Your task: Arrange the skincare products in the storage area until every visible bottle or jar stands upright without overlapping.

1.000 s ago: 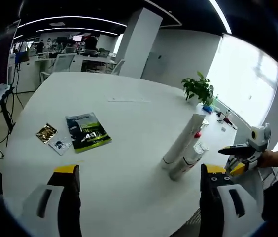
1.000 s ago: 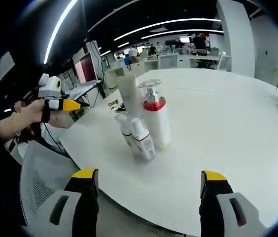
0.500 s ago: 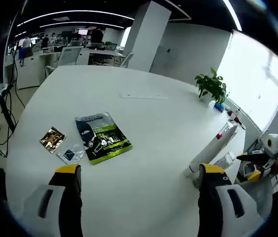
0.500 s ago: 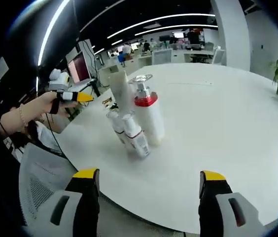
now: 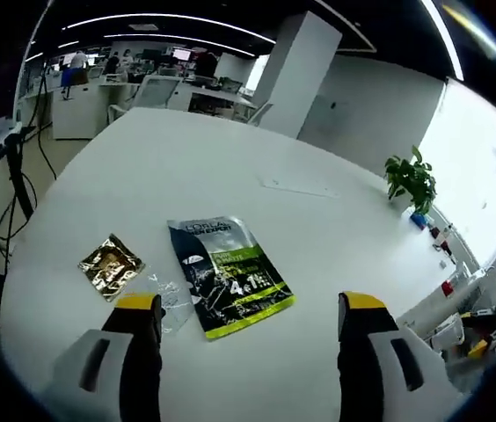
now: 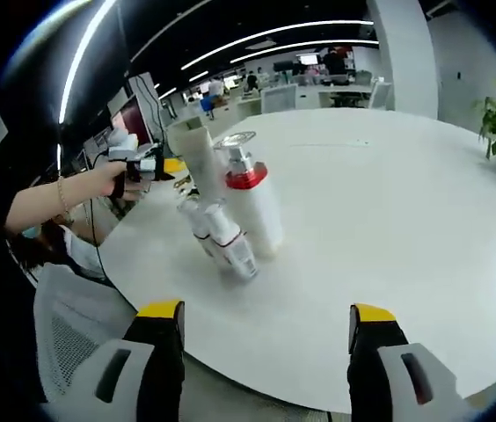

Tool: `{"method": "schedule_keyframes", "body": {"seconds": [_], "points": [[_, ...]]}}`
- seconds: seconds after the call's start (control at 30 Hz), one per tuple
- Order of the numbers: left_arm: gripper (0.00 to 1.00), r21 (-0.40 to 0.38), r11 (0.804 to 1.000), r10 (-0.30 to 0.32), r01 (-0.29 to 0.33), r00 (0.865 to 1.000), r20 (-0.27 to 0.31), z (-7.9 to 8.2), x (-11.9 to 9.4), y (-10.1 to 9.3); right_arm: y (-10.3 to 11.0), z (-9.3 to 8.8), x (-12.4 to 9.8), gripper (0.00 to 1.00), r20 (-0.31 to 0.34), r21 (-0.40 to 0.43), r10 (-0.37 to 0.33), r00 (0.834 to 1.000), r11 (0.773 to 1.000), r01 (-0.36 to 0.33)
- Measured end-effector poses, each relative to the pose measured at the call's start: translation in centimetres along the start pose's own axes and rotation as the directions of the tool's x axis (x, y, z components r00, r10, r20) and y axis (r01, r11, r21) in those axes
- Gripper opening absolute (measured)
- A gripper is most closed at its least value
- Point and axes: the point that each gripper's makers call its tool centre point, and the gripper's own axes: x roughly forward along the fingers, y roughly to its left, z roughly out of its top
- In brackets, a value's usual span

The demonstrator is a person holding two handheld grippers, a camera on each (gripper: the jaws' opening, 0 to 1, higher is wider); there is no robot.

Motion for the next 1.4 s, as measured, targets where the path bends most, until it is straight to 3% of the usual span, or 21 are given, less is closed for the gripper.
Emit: {"method": "schedule_keyframes", "body": {"seconds": [0.1, 0.17, 0.3, 0.57, 0.7, 0.9, 1.07, 1.23, 1.3, 1.4], "points": [[0.69, -0.003, 1.0, -0.002, 0.002, 1.0, 0.016, 0.4, 1.0, -0.2, -0.2, -0.1, 0.1, 0.77, -0.008, 0.013, -0.005, 1.0, 1.0, 0.005], [0.67, -0.012, 1.0, 0.004, -0.004, 1.0, 0.016, 0.8, 2.4, 0.7, -0.3, -0.2, 0.1, 0.77, -0.013, 0.018, -0.009, 1.0, 1.0, 0.009], [0.58, -0.024, 1.0, 0.005, -0.005, 1.0, -0.002, 0.3, 3.1, 1.5, -0.5, -0.3, 0.1, 0.76, -0.021, 0.027, -0.017, 1.0, 0.999, 0.017], [0.49, -0.001, 1.0, 0.013, -0.013, 1.0, -0.001, -0.2, 3.9, 1.8, -0.8, -0.7, 0.3, 0.75, -0.038, 0.041, -0.026, 0.999, 0.999, 0.027], [0.49, 0.066, 0.996, 0.063, -0.061, 0.997, -0.031, -1.1, 5.0, 3.2, -0.9, -0.7, 0.2, 0.74, -0.041, 0.046, -0.032, 0.999, 0.998, 0.034], [0.45, 0.166, 0.982, 0.095, -0.089, 0.995, -0.029, -1.7, 5.6, 3.0, -1.1, -0.7, 0.2, 0.73, -0.042, 0.052, -0.038, 0.998, 0.998, 0.04], [0.41, 0.174, 0.979, 0.116, -0.109, 0.993, -0.03, -2.0, 6.0, 3.9, -1.2, -0.8, 0.2, 0.73, -0.042, 0.058, -0.041, 0.998, 0.997, 0.044], [0.35, 0.302, 0.943, 0.151, -0.14, 0.988, -0.012, -1.3, 7.0, 4.7, -1.2, -0.8, 0.3, 0.72, -0.046, 0.061, -0.044, 0.998, 0.997, 0.047], [0.32, 0.286, 0.95, 0.134, -0.13, 0.991, 0.004, -1.2, 7.1, 4.5, -1.1, -0.9, 0.3, 0.71, -0.049, 0.058, -0.046, 0.998, 0.997, 0.048], [0.25, 0.333, 0.934, 0.126, -0.127, 0.992, 0.027, -1.1, 7.6, 4.2, -1.1, -0.9, 0.3, 0.7, -0.052, 0.06, -0.045, 0.998, 0.997, 0.048]]}}
